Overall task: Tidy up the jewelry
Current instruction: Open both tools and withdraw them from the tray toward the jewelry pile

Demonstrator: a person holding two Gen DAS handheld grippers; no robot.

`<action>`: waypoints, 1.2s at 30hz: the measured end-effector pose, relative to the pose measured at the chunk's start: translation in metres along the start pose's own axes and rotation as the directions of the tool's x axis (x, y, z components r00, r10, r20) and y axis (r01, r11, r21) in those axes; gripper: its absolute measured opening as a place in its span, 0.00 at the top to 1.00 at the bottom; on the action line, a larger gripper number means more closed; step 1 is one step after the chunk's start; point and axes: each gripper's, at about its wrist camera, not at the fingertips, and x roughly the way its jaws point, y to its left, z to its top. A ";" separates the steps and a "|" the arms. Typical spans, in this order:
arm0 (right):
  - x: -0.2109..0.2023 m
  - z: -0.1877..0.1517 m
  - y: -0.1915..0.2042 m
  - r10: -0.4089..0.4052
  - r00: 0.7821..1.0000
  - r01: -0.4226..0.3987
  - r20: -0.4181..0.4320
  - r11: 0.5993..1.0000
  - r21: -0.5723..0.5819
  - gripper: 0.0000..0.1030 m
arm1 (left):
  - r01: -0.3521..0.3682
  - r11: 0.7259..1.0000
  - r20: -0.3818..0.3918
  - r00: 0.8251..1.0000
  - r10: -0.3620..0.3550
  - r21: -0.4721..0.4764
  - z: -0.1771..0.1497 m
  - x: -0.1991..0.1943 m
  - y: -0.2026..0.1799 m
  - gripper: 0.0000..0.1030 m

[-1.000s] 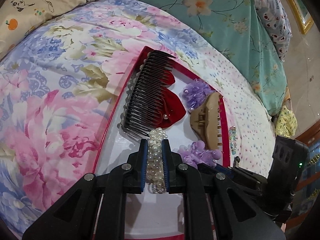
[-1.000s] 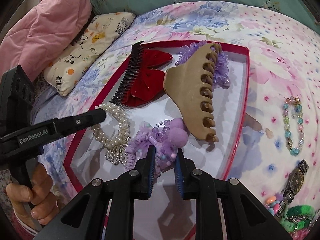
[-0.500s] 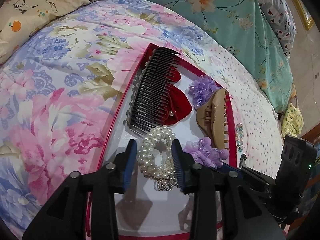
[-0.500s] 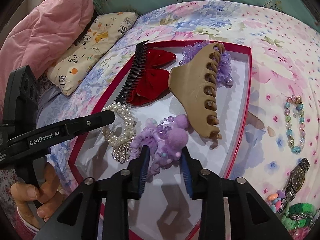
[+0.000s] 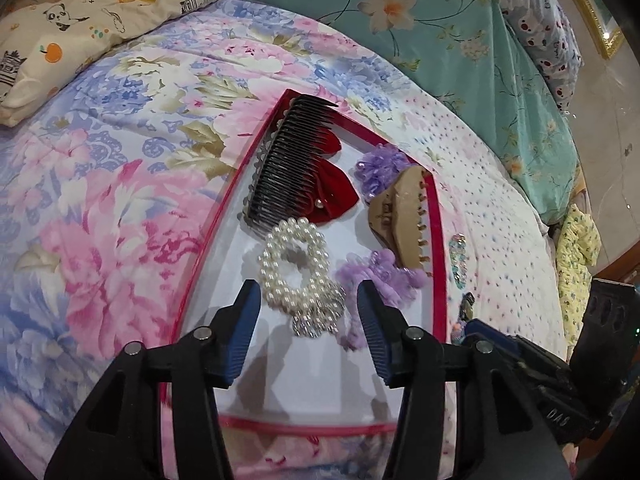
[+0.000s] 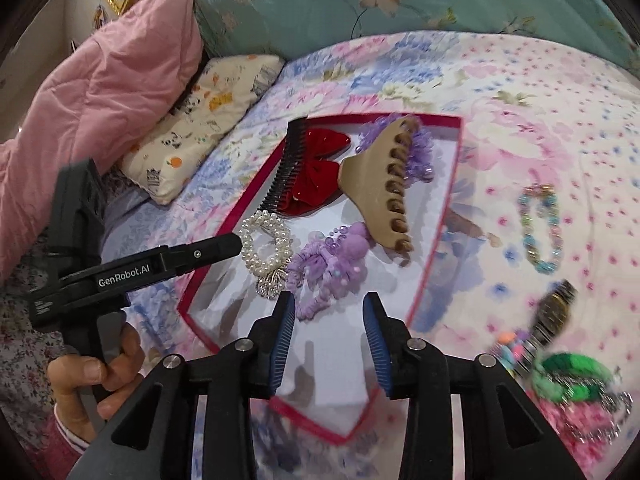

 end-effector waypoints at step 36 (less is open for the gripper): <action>-0.150 -0.122 -0.124 -0.169 0.982 0.143 0.082 0.956 0.256 0.59 | 0.120 0.984 -0.133 0.986 -0.103 0.130 -0.092 -0.020 -0.107 0.53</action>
